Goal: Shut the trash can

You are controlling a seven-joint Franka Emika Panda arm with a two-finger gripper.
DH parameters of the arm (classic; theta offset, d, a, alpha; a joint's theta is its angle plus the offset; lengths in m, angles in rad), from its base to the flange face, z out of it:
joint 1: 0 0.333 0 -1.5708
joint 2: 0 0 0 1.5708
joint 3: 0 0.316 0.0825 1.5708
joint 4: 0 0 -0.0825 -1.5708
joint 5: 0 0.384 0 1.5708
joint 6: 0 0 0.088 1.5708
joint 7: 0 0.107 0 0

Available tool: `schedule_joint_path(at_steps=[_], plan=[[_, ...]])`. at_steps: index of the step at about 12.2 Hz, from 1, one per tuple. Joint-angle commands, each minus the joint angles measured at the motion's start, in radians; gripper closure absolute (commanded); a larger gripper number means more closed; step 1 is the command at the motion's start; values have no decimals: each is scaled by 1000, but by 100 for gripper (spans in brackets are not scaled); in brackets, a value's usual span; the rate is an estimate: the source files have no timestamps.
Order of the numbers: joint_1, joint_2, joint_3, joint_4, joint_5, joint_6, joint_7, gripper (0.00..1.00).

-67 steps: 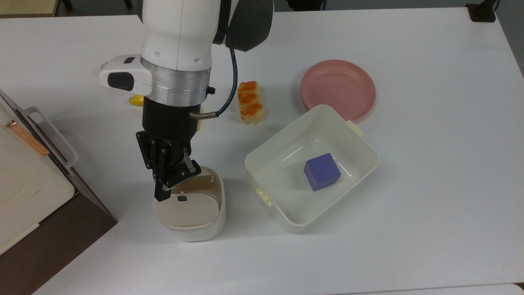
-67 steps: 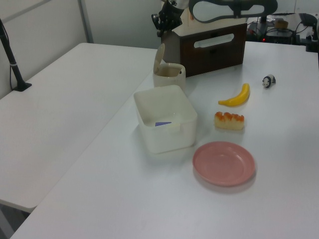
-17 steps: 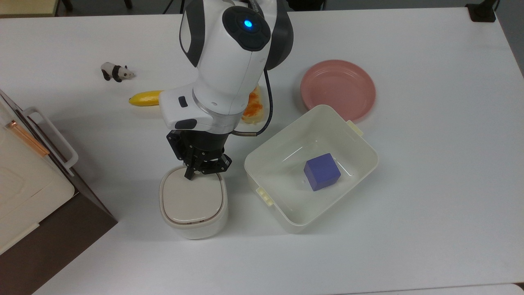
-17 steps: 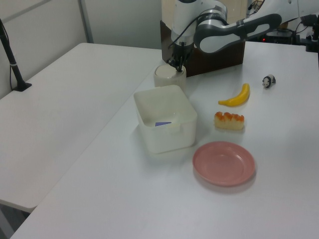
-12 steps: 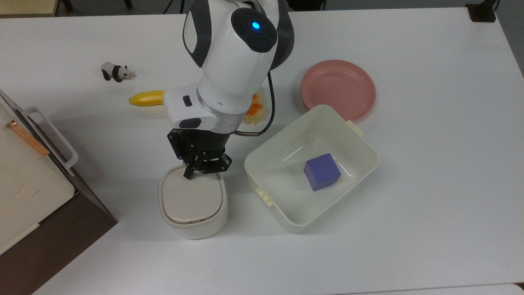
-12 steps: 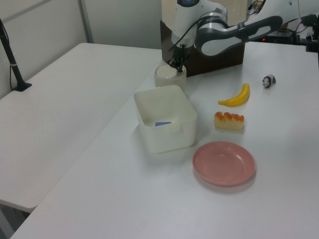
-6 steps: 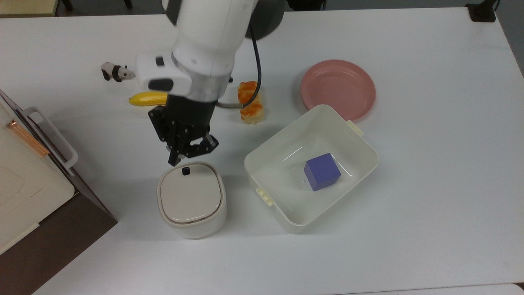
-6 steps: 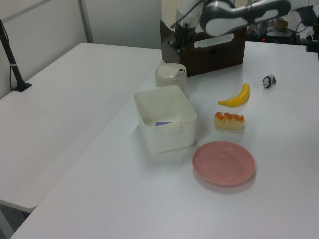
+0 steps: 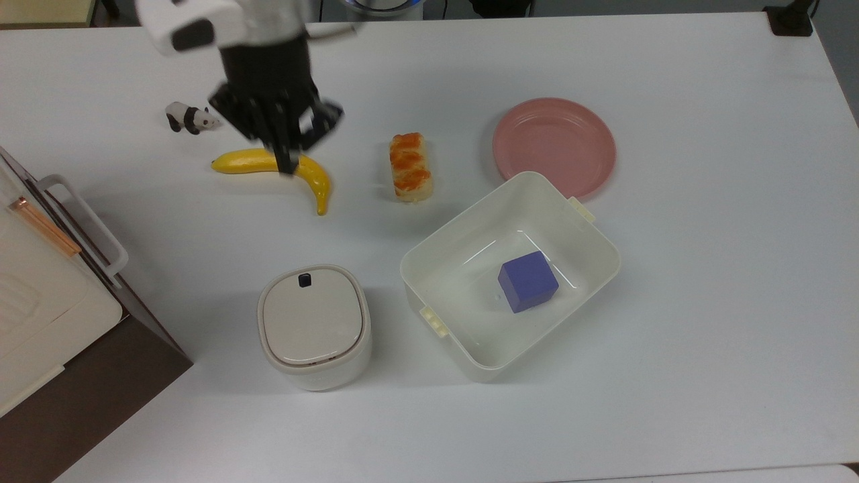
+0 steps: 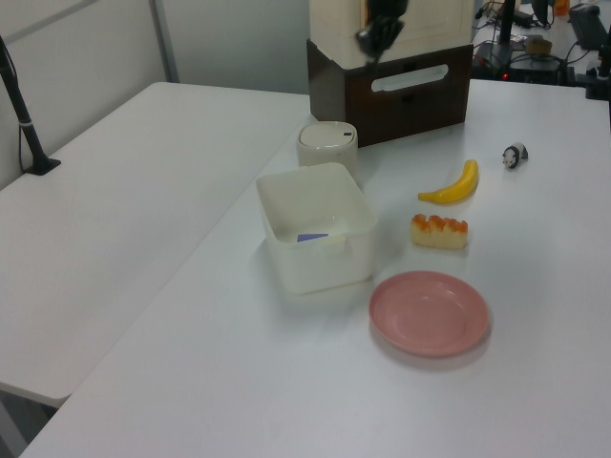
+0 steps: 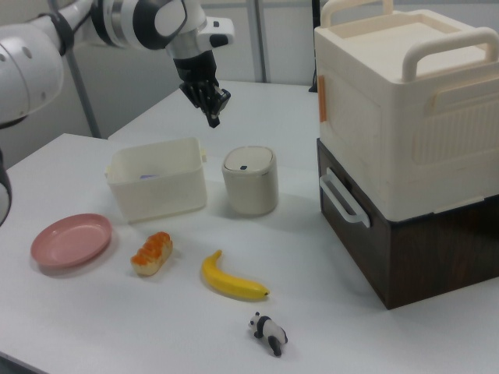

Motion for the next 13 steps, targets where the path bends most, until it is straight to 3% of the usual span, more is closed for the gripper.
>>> schedule_joint_path(at_steps=[1,7,8,11,12,13], plan=[[-57,-81,4,-55,112,-156,-218,100],[-77,-90,-19,-48,146,-279,-348,100],[-79,-96,-27,-48,151,-279,-349,96],[-84,-97,-29,-26,151,-269,-345,69],[-84,-97,-29,-25,148,-267,-345,52],[-84,-97,-32,-20,145,-266,-345,21]])
